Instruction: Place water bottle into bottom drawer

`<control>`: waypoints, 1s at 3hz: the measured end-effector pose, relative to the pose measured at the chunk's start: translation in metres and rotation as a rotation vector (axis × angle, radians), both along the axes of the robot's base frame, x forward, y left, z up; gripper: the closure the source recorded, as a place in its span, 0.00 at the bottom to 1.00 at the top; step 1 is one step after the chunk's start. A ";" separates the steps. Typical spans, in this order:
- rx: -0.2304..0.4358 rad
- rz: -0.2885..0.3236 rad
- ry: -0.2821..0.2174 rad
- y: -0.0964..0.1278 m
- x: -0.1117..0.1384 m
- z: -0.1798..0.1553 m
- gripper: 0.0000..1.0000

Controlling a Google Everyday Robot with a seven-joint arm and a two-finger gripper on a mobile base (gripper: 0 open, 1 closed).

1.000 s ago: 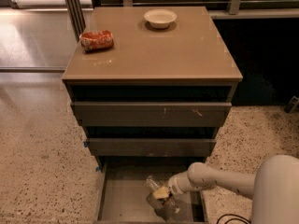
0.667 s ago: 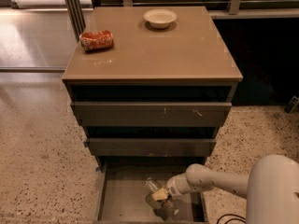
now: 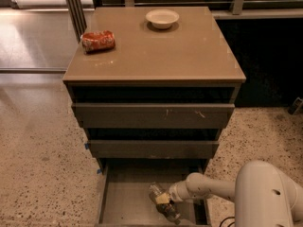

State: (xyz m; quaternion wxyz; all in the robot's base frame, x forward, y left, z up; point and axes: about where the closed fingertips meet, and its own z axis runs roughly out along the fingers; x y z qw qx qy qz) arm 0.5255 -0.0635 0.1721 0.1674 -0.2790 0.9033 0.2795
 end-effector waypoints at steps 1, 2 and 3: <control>0.000 0.000 0.000 0.000 0.000 0.000 1.00; -0.047 -0.034 0.021 0.001 0.001 -0.018 1.00; -0.047 -0.034 0.021 0.001 0.001 -0.018 1.00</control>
Offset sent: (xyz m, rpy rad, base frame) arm 0.0075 -0.0014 -0.0193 -0.0485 0.0145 -0.0473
